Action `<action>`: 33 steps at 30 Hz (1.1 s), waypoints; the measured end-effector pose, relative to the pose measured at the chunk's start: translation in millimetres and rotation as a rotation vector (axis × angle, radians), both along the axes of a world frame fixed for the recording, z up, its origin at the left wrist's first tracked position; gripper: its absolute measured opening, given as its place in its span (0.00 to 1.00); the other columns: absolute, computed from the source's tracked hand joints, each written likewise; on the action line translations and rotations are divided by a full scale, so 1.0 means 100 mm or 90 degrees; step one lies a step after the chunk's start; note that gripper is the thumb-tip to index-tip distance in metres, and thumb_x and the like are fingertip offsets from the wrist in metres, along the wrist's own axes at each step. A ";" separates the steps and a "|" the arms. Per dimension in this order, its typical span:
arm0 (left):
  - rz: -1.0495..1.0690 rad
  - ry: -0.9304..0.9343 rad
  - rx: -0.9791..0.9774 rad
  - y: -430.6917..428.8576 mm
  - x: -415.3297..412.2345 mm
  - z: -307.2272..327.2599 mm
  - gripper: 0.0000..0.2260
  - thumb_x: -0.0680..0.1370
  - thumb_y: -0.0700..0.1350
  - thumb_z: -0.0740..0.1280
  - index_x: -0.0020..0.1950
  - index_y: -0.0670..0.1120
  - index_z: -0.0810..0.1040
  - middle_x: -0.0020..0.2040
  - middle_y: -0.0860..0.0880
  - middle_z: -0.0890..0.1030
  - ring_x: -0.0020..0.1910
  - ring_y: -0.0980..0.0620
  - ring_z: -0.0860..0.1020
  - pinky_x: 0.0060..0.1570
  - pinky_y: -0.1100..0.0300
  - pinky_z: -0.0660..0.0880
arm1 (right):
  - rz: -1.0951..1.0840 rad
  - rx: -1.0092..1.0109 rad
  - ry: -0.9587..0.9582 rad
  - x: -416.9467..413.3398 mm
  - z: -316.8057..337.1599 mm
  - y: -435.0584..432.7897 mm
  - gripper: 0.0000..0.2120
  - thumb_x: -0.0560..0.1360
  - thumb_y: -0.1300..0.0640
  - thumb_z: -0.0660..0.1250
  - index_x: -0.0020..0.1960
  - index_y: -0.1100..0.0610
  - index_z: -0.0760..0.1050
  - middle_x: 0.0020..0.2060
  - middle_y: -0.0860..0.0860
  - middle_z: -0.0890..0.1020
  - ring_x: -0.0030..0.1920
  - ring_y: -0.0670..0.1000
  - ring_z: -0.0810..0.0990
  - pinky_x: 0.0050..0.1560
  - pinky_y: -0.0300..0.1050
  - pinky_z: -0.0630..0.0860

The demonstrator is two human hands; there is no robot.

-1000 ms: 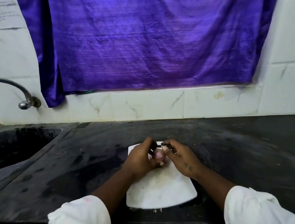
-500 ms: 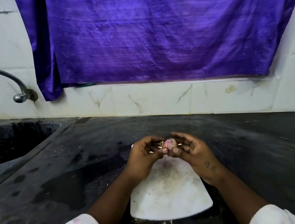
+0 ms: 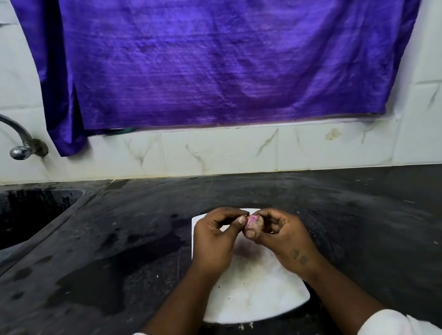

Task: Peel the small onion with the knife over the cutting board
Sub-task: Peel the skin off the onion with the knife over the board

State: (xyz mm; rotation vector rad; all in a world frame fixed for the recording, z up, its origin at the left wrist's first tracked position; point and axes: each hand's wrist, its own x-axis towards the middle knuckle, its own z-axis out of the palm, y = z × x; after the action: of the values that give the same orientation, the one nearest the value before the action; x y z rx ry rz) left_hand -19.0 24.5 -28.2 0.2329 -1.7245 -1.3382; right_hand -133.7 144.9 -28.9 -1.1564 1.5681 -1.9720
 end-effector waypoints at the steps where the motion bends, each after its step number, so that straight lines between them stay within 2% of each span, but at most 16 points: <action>1: 0.002 0.002 -0.002 0.01 0.01 0.00 0.06 0.77 0.31 0.72 0.48 0.39 0.87 0.46 0.43 0.88 0.49 0.43 0.86 0.53 0.43 0.83 | 0.004 0.000 -0.005 0.01 0.00 0.00 0.16 0.66 0.65 0.80 0.51 0.66 0.80 0.41 0.59 0.84 0.41 0.52 0.83 0.43 0.45 0.80; 4: 0.016 0.010 0.009 0.01 -0.01 0.00 0.06 0.76 0.30 0.72 0.48 0.39 0.88 0.47 0.43 0.87 0.49 0.43 0.86 0.52 0.44 0.84 | -0.001 0.003 -0.008 0.02 0.02 0.01 0.17 0.66 0.63 0.80 0.50 0.68 0.78 0.38 0.61 0.82 0.37 0.52 0.81 0.37 0.43 0.80; 7: 0.066 0.006 -0.040 0.03 -0.02 0.01 0.07 0.75 0.30 0.74 0.46 0.41 0.88 0.46 0.45 0.87 0.48 0.50 0.86 0.49 0.58 0.82 | -0.015 0.010 -0.009 0.05 0.04 0.00 0.20 0.66 0.59 0.80 0.49 0.70 0.77 0.37 0.63 0.82 0.35 0.52 0.82 0.35 0.42 0.80; 9: 0.100 -0.002 -0.085 0.04 -0.02 0.02 0.08 0.74 0.31 0.75 0.45 0.43 0.89 0.45 0.48 0.87 0.48 0.53 0.85 0.47 0.63 0.80 | -0.018 0.008 -0.022 0.06 0.06 0.01 0.21 0.66 0.59 0.79 0.49 0.72 0.75 0.38 0.63 0.82 0.33 0.50 0.82 0.33 0.42 0.80; 13: 0.127 -0.004 -0.123 0.05 -0.02 0.03 0.09 0.74 0.32 0.75 0.44 0.47 0.88 0.44 0.52 0.87 0.48 0.52 0.85 0.46 0.55 0.82 | -0.020 0.006 -0.031 0.05 0.06 0.02 0.17 0.70 0.65 0.77 0.48 0.74 0.74 0.34 0.59 0.81 0.31 0.50 0.81 0.31 0.42 0.79; 17: 0.094 -0.027 -0.081 0.10 0.00 0.06 0.11 0.77 0.34 0.73 0.44 0.50 0.86 0.46 0.53 0.85 0.47 0.51 0.84 0.39 0.44 0.82 | -0.036 0.007 -0.019 0.04 0.06 0.01 0.17 0.68 0.65 0.79 0.50 0.71 0.76 0.36 0.60 0.80 0.35 0.51 0.79 0.35 0.42 0.79; 21: 0.120 -0.035 -0.143 0.09 0.03 0.07 0.10 0.77 0.34 0.74 0.44 0.49 0.86 0.46 0.54 0.81 0.47 0.53 0.83 0.37 0.56 0.80 | -0.035 0.006 -0.022 0.05 0.06 0.02 0.16 0.69 0.65 0.78 0.50 0.71 0.76 0.37 0.62 0.80 0.35 0.52 0.79 0.35 0.42 0.79; 28: 0.122 -0.025 -0.169 0.10 0.01 0.07 0.12 0.75 0.33 0.75 0.42 0.51 0.85 0.45 0.55 0.81 0.46 0.51 0.82 0.37 0.47 0.79 | -0.067 0.001 -0.026 0.06 0.05 0.02 0.16 0.68 0.65 0.79 0.49 0.70 0.75 0.36 0.58 0.80 0.34 0.51 0.79 0.35 0.42 0.80; 33: 0.110 -0.021 -0.132 0.12 0.01 0.07 0.11 0.76 0.33 0.75 0.42 0.50 0.85 0.45 0.53 0.81 0.46 0.51 0.82 0.35 0.52 0.77 | -0.079 -0.014 -0.020 0.07 0.07 0.02 0.16 0.68 0.67 0.79 0.49 0.71 0.75 0.36 0.59 0.78 0.34 0.49 0.78 0.34 0.41 0.80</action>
State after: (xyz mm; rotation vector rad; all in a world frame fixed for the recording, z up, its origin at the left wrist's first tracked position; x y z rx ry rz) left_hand -17.8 36.8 -21.2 0.2795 -1.8126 -1.0286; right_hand -126.5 146.7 -22.4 -1.0547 1.6416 -2.0809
